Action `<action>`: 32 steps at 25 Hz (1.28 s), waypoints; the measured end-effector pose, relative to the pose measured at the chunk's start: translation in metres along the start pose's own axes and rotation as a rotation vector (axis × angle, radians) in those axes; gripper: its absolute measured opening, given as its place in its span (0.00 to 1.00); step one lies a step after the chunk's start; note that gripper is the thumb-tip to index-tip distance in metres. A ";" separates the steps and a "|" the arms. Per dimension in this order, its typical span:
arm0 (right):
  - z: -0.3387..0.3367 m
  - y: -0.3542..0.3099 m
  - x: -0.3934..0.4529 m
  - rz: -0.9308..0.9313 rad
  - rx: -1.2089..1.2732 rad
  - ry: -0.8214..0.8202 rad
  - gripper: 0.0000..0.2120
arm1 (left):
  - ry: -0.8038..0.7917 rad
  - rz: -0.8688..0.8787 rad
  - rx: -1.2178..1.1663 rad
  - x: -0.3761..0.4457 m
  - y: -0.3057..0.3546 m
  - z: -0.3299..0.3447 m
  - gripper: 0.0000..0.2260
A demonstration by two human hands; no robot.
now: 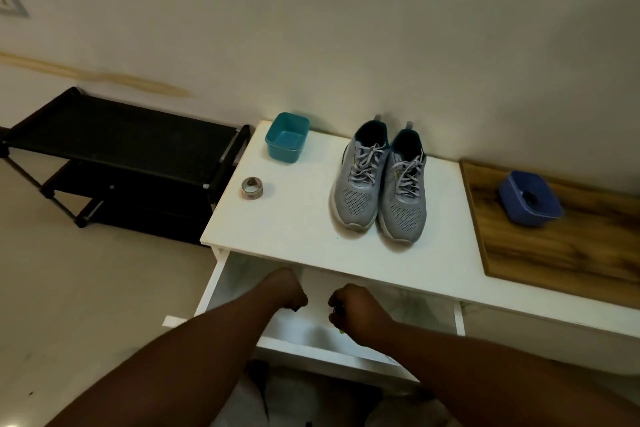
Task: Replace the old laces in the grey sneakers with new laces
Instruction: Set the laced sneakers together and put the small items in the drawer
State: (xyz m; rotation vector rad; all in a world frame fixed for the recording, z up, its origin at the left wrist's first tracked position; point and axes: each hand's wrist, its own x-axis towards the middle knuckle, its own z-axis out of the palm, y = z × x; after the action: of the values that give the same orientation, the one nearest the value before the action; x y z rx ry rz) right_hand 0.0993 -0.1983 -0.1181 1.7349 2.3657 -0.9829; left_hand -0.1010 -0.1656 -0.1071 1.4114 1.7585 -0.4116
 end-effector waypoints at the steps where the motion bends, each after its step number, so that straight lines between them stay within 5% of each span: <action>1: 0.009 0.009 0.009 0.023 -0.014 -0.015 0.13 | -0.021 0.001 0.010 0.017 0.002 0.008 0.09; 11: 0.071 0.045 0.056 0.061 -0.081 -0.274 0.15 | -0.130 0.010 0.061 0.100 -0.022 0.067 0.15; 13: 0.067 0.043 0.052 0.065 -0.040 -0.250 0.18 | -0.133 0.017 0.091 0.095 -0.021 0.059 0.12; 16: 0.050 0.029 0.040 0.047 0.002 -0.179 0.16 | -0.027 0.063 0.066 0.072 -0.020 0.041 0.21; 21: -0.008 -0.029 0.009 -0.310 -0.033 0.099 0.14 | 0.068 0.216 0.342 -0.008 0.002 -0.016 0.14; 24: -0.040 -0.069 -0.001 -0.451 -0.046 0.317 0.17 | 0.270 0.229 0.352 -0.063 0.000 -0.067 0.11; 29: -0.076 -0.109 0.036 -0.372 -0.109 0.483 0.31 | 0.939 0.191 0.012 -0.070 -0.021 -0.138 0.19; 32: -0.086 -0.124 0.072 -0.294 -0.160 0.406 0.34 | 0.917 0.102 -0.001 -0.032 -0.023 -0.146 0.26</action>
State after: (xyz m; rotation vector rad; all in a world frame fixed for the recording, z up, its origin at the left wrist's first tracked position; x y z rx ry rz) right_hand -0.0082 -0.1149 -0.0208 1.6904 2.9197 -0.4713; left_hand -0.1788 -0.0928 0.0002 1.8350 2.3518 0.3682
